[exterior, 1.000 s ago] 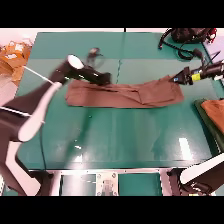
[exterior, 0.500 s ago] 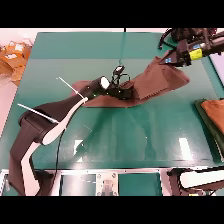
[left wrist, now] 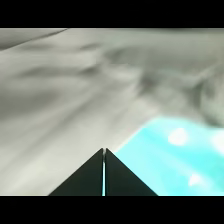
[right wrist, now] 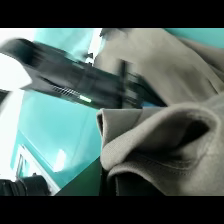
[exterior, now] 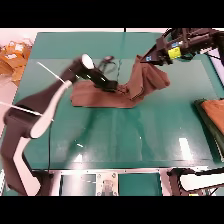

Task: Fold the shirts.

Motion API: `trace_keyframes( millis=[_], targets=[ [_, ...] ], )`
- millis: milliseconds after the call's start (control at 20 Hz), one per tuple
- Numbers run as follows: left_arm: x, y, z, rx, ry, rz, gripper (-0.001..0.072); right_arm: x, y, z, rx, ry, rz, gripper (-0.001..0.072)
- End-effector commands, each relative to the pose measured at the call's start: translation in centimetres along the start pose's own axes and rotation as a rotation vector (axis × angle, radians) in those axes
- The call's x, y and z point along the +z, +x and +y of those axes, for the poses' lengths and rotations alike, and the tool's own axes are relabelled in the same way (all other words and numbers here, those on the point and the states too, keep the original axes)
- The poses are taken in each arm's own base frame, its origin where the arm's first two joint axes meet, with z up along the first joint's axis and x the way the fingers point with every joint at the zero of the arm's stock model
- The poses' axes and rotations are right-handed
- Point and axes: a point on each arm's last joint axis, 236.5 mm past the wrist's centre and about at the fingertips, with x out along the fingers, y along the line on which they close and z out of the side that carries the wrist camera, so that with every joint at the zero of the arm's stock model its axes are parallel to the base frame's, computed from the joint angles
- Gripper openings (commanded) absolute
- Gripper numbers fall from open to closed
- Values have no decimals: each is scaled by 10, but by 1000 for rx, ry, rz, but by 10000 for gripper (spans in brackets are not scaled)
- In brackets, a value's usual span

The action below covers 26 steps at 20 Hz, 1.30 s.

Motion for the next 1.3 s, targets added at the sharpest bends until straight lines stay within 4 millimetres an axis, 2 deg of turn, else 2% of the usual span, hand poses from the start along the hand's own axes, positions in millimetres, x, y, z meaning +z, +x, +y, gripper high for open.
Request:
trace_keyframes(
  millis=[0, 100, 200, 300, 350, 400, 450, 500, 550, 600, 650, 750, 850, 950, 1050, 1100, 1200, 1250],
  targets=[
    [-18, -118, 79, 280, -43, 82, 24, 14, 35, 29, 31, -19, -67, 19],
    [-14, -177, 103, 330, -98, -17, 25, 13, 79, 49, 59, -10, -86, 19],
    [-13, -217, 121, 364, -140, -95, 25, 12, 142, 69, 85, -6, -129, 19],
    [-16, -240, 133, 385, -169, -138, 25, 3, 221, 93, 115, 29, -184, 19],
    [-18, -246, 137, 390, -180, -145, 25, -2, 260, 104, 140, 58, -228, 19],
    [-22, -248, 140, 391, -192, -139, 25, -10, 299, 113, 165, 102, -281, 49],
    [-25, -249, 143, 391, -193, -127, 25, -23, 331, 117, 175, 145, -315, 155],
    [-26, -250, 144, 395, -183, -122, 25, -36, 359, 115, 166, 159, -346, 358],
    [-26, -249, 143, 395, -165, -119, 25, -44, 374, 110, 150, 158, -358, 517],
    [-26, -250, 143, 395, -161, -119, 25, -47, 378, 103, 140, 162, -343, 518],
    [-25, -249, 144, 396, -150, -121, 25, -41, 373, 94, 132, 167, -327, 518],
    [-28, -243, 147, 392, -153, -104, 25, -16, 340, 70, 124, 186, -273, 518],
    [-36, -234, 151, 383, -167, -74, 25, 10, 286, 26, 66, 164, -206, 518],
    [-36, -229, 154, 381, -172, -72, 25, 24, 226, -32, -33, 153, -138, 518],
    [-35, -230, 154, 383, -172, -80, 24, 21, 164, -96, -147, 161, -59, 518],
    [-34, -230, 154, 384, -173, -84, 25, 13, 138, -125, -191, 162, -10, 519],
    [-33, -230, 154, 384, -176, -89, 25, -10, 112, -162, -206, 185, 80, 585],
    [-33, -230, 154, 384, -179, -90, 25, -21, 111, -172, -201, 180, 107, 597]
  ],
)
